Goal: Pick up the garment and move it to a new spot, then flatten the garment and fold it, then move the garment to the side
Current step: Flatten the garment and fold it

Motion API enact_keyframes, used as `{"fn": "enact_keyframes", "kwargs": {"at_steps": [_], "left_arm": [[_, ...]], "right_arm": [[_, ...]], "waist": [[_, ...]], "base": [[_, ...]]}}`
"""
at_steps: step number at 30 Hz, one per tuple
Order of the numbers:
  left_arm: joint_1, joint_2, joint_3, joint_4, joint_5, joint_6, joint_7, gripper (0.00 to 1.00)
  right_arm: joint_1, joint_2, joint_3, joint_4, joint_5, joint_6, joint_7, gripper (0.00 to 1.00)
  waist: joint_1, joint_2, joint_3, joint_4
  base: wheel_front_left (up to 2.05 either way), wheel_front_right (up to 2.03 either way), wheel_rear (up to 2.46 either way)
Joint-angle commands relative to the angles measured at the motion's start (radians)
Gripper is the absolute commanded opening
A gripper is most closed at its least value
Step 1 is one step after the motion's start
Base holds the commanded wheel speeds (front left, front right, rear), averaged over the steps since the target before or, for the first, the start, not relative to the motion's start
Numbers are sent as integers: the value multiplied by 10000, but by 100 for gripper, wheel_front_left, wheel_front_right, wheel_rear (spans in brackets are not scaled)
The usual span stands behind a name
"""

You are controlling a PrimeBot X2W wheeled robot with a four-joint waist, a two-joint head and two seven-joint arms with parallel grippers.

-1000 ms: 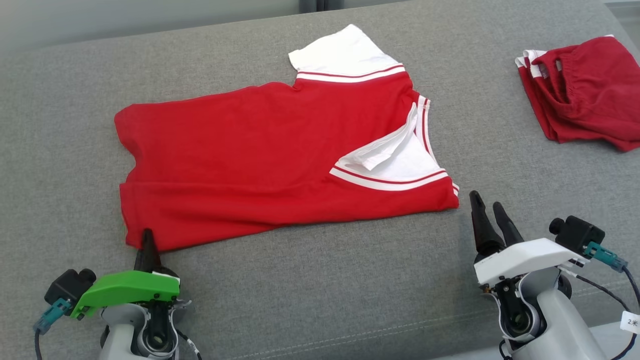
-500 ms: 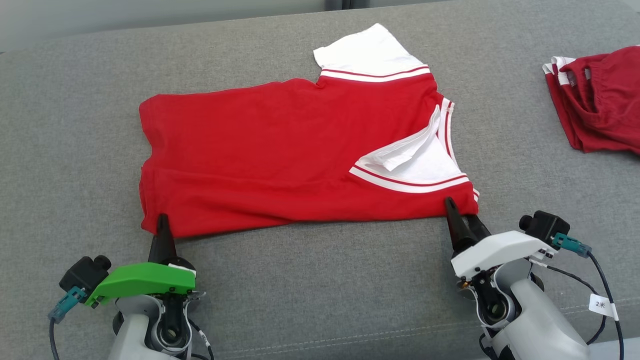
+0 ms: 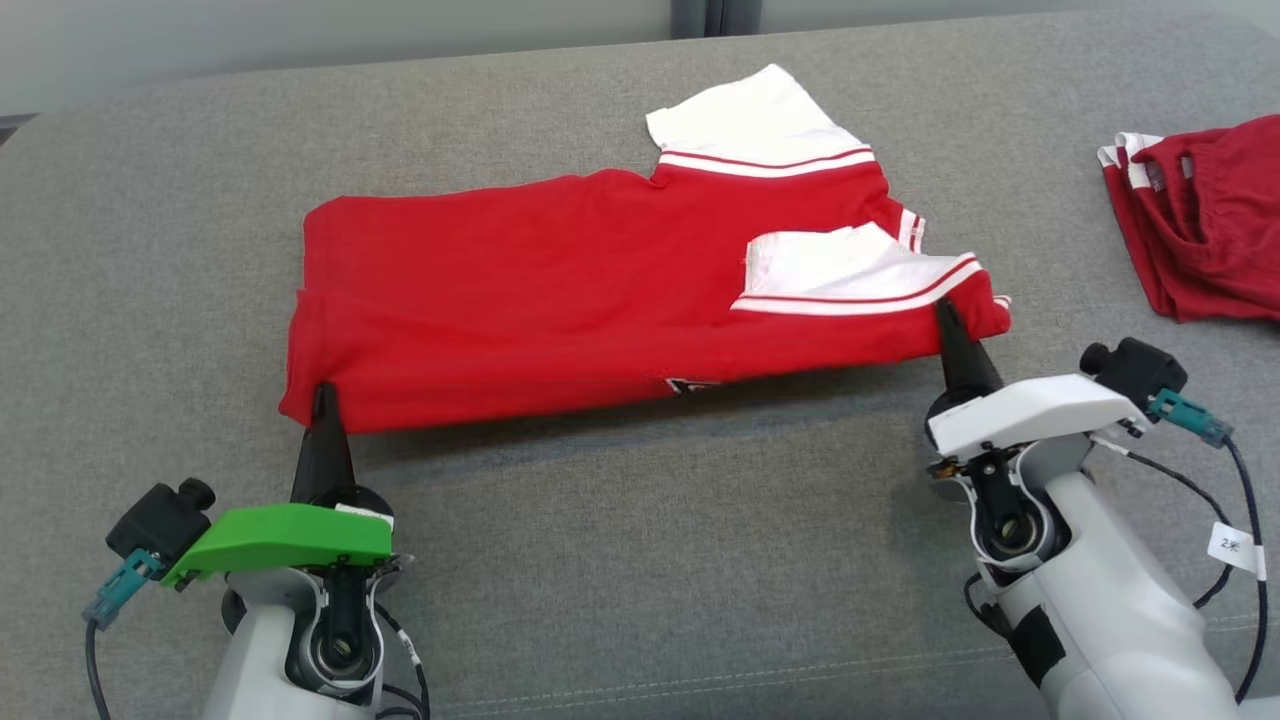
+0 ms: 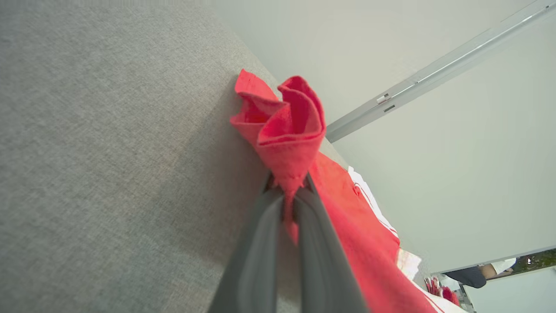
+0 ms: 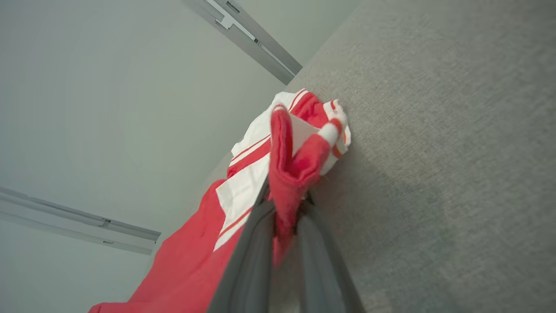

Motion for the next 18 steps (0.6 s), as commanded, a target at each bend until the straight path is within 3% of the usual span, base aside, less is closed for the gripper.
{"fn": "enact_keyframes", "kwargs": {"at_steps": [1, 11, 18], "left_arm": [[168, 118, -36, -214, 0, 12, 17, 0], [1709, 238, -199, -1951, 145, 864, 451, 0], [2821, 199, -197, -2066, 59, 1293, 444, 0]], "right_arm": [[-35, -215, -44, -162, 20, 1, -105, 0], [1606, -822, -236, -1795, -282, 0, -39, 0], [3237, -465, -773, -2461, -584, -2, 265, 0]], "waist": [[0, 0, -88, -19], [0, 0, -157, -89], [0, 0, 46, -307]], "base": [[0, 0, 0], [0, 0, 0], [0, 0, 0]]}}
